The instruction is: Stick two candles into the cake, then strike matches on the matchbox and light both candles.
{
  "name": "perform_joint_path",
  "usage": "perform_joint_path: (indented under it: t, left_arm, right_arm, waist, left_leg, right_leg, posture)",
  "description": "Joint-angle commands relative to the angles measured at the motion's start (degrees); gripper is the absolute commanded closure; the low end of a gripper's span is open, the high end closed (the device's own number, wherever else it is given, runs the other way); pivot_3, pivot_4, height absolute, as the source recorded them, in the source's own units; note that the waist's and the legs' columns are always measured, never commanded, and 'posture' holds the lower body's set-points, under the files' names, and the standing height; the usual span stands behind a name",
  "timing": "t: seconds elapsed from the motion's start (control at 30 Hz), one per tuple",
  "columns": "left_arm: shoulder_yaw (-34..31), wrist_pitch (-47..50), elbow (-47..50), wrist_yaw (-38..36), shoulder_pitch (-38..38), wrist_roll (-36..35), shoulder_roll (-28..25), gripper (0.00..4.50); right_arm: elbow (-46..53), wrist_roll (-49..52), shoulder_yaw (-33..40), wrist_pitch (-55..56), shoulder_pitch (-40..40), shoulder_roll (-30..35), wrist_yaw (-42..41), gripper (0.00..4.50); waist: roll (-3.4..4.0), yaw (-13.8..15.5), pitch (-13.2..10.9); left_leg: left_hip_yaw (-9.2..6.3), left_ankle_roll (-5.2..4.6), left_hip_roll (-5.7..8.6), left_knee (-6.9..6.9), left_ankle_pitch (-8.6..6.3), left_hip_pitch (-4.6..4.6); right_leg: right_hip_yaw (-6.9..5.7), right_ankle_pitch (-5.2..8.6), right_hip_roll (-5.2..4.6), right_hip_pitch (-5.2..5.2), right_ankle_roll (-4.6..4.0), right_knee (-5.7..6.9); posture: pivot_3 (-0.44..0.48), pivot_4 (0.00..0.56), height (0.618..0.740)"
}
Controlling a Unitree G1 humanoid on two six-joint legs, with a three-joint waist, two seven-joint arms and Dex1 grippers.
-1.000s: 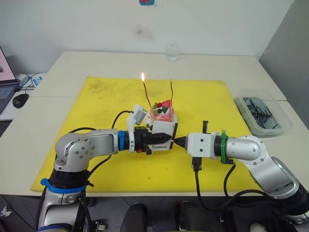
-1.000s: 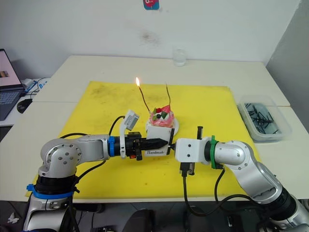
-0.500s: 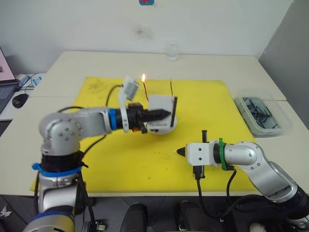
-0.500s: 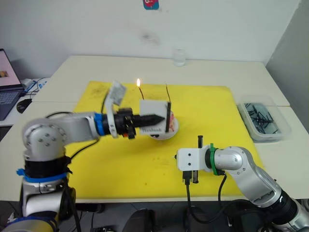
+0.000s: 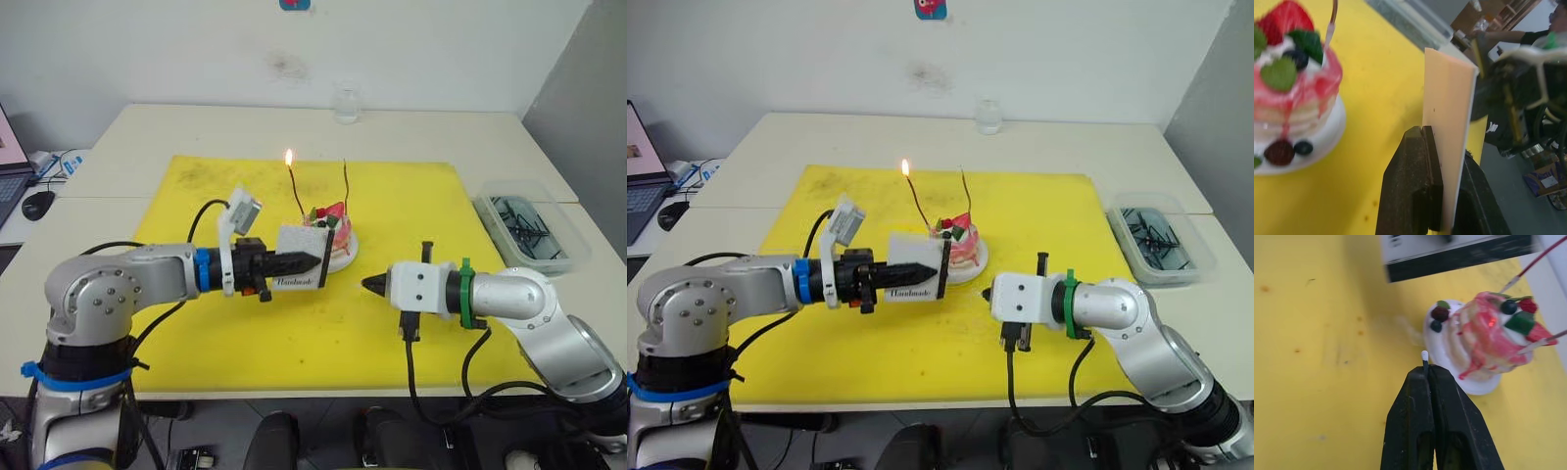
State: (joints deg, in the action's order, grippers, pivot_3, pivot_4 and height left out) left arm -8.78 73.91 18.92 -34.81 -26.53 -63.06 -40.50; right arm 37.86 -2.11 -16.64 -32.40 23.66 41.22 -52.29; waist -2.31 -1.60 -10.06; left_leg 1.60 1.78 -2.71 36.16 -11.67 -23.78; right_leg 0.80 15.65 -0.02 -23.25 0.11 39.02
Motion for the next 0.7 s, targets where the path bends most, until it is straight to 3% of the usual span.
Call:
perform_joint_path:
  t: [0.03, 0.7]
  left_arm:
    - [0.79, -2.67, 2.71, -2.13, 2.17, 1.59, -1.22, 4.50]
    - [3.76, -5.30, 4.05, -3.22, 5.29, 3.37, 0.38, 4.50]
  right_arm:
    - [1.04, 0.97, 1.90, -0.36, 1.53, -0.27, 0.86, 4.48]
    - [-3.61, 0.57, 1.55, -1.26, 9.95, -3.29, 4.55, 4.48]
  waist:
    - [0.00, 0.03, 0.00]
    - [0.00, 0.01, 0.00]
  left_leg:
    - [0.01, 0.00, 0.00, -0.01, 0.00, 0.00]
    - [0.03, -0.01, 0.00, 0.00, -0.01, -0.01]
  right_leg:
    - [0.01, 0.00, 0.00, 0.00, 0.00, -0.01]
    - [0.03, 0.00, -0.01, -0.02, -0.01, -0.01]
  posture:
    - [0.000, 0.150, 0.740]
    - [0.000, 0.150, 0.740]
